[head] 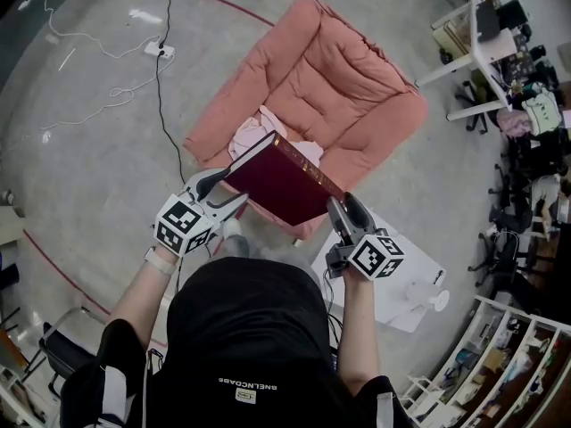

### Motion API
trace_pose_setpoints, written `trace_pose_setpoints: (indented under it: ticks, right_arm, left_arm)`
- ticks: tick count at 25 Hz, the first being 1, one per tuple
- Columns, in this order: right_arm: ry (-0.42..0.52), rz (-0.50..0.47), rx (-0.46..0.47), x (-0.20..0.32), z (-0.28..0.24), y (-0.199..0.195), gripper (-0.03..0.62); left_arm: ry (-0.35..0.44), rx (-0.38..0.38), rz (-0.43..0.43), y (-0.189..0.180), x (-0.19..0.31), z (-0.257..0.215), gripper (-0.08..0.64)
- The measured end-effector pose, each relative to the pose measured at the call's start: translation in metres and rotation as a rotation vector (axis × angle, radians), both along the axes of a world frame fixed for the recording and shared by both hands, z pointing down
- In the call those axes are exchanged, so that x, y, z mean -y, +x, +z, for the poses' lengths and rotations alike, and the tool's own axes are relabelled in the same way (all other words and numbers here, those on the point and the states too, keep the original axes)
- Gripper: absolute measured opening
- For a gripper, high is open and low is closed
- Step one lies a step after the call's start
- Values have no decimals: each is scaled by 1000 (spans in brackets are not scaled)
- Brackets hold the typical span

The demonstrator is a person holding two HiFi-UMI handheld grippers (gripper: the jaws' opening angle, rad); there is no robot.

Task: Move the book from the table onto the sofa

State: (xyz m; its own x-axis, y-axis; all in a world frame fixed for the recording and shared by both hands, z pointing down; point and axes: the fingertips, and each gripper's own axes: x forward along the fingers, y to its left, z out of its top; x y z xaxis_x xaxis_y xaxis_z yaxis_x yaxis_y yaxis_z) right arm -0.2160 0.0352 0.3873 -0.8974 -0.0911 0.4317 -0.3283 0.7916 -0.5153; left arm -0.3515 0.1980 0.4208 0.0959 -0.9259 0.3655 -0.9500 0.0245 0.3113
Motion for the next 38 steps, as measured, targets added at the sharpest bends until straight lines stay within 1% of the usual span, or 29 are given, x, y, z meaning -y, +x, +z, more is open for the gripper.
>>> trace_pose_setpoints:
  ticks: [5, 10, 19, 28, 38]
  right_arm:
    - [6, -20, -2, -6, -1, -18, 250]
    - [8, -39, -7, -8, -1, -31, 250]
    - [10, -88, -19, -4, 4, -57, 250]
    - [-5, -151, -31, 24, 15, -69, 250]
    - [-30, -232, -52, 76, 32, -84, 250]
  left_arm:
    - [1, -13, -16, -12, -11, 4, 258]
    - [-1, -12, -26, -23, -14, 5, 258]
    - [0, -19, -73, -42, -14, 12, 258]
    - [-21, -27, -130, -44, 8, 23, 258]
    - [-60, -47, -208, -47, 54, 41, 258]
